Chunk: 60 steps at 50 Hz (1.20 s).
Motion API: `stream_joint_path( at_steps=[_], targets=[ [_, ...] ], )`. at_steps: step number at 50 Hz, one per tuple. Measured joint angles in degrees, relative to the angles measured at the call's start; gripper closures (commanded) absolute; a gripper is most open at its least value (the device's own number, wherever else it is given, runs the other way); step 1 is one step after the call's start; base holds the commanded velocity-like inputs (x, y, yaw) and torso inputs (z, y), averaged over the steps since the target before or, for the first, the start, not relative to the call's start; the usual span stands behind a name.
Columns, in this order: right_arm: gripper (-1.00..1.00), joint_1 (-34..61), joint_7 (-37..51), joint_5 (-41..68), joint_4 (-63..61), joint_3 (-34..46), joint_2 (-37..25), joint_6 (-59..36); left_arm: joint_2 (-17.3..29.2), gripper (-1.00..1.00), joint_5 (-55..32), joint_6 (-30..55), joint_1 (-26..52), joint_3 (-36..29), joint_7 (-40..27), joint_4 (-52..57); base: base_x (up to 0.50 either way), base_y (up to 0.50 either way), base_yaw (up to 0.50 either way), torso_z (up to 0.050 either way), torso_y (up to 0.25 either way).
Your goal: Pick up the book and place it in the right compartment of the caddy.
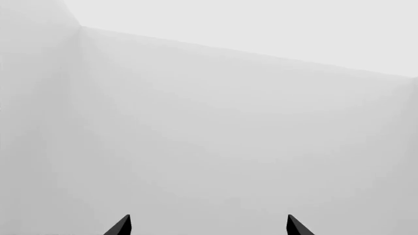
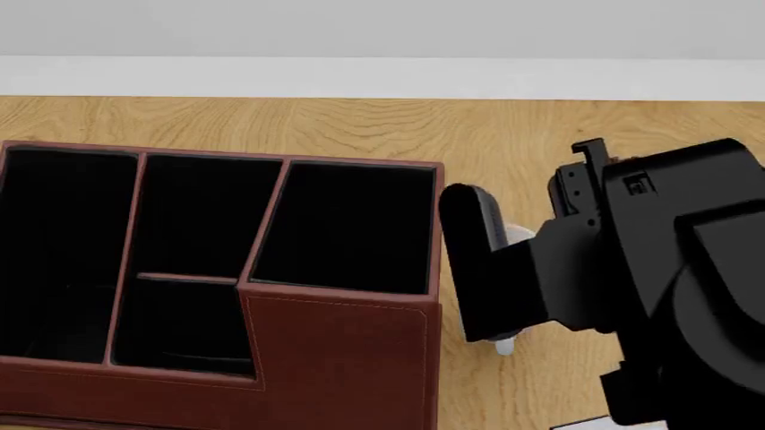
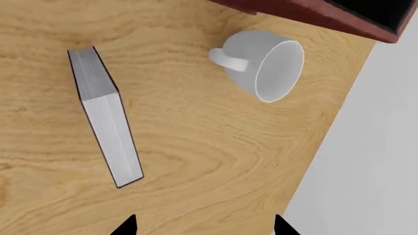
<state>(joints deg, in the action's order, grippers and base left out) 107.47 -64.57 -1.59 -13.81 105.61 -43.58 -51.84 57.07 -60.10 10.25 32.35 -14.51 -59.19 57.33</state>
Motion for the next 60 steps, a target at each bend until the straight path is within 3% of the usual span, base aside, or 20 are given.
stream_joint_path(
  at_steps=[60],
  targets=[
    [-1.0, -18.29, 10.57, -0.59, 3.31, 4.86, 0.28, 2.14, 0.01, -1.0, 0.86, -0.26, 0.28, -1.84, -0.26, -0.46, 0.0, 0.0, 0.0, 0.0, 0.0]
  ],
)
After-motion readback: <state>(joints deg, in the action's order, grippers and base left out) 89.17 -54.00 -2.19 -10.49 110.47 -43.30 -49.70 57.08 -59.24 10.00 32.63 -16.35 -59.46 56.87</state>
